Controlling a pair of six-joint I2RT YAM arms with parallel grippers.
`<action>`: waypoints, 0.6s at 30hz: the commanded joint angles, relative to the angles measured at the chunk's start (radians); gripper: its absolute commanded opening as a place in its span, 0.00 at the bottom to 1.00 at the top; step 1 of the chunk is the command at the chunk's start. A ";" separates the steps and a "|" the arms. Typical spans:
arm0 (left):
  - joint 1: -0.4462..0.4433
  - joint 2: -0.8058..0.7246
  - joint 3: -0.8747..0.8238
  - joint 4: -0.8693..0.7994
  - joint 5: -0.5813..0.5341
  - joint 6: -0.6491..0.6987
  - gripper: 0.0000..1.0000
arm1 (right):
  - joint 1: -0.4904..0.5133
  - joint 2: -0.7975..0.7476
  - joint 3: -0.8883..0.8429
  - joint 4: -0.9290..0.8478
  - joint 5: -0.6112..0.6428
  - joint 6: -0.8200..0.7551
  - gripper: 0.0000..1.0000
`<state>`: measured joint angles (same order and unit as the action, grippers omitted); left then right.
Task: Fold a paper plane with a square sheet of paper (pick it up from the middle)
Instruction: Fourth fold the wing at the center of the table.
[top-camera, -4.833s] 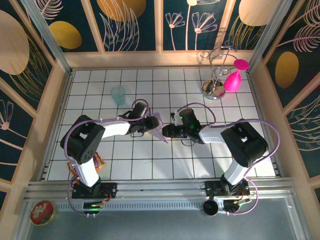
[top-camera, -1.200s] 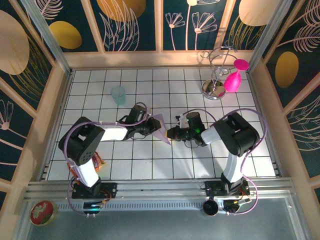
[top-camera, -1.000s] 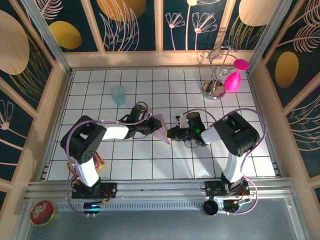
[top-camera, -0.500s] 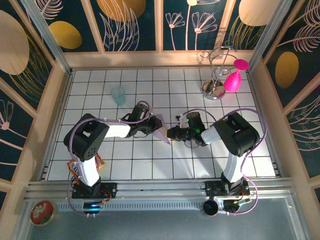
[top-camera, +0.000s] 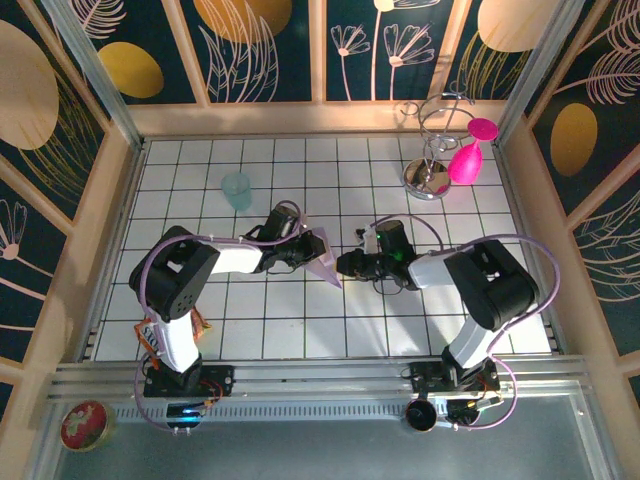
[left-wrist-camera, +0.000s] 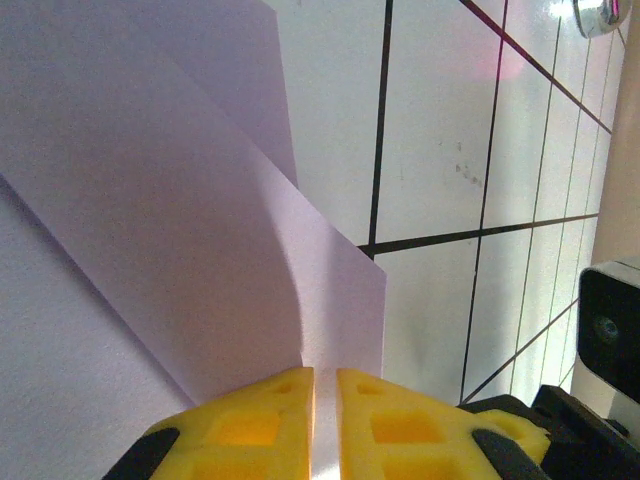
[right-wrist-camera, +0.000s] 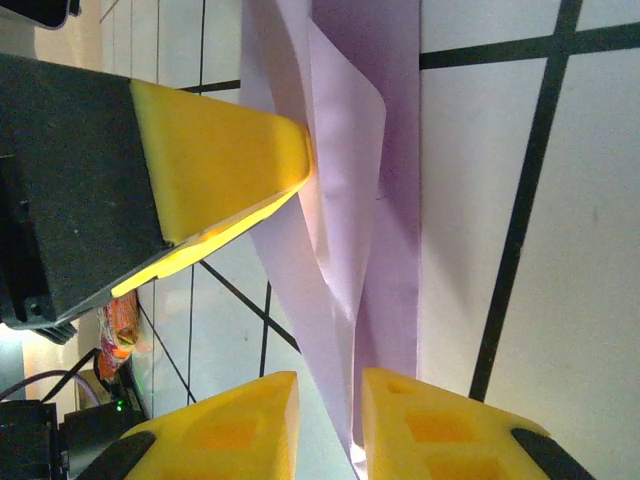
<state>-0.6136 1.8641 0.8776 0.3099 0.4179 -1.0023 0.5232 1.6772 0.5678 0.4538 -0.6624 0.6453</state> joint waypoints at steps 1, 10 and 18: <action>0.004 0.019 0.026 -0.016 -0.005 0.019 0.14 | -0.008 -0.052 0.011 -0.066 0.051 -0.029 0.24; 0.004 0.024 0.030 -0.035 -0.013 0.022 0.13 | 0.048 -0.097 0.101 -0.162 0.128 -0.082 0.23; 0.003 0.028 0.033 -0.053 -0.027 0.022 0.12 | 0.109 -0.011 0.134 -0.161 0.135 -0.088 0.17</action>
<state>-0.6136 1.8748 0.8906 0.2829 0.4072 -0.9958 0.6235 1.6367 0.6819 0.3294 -0.5465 0.5812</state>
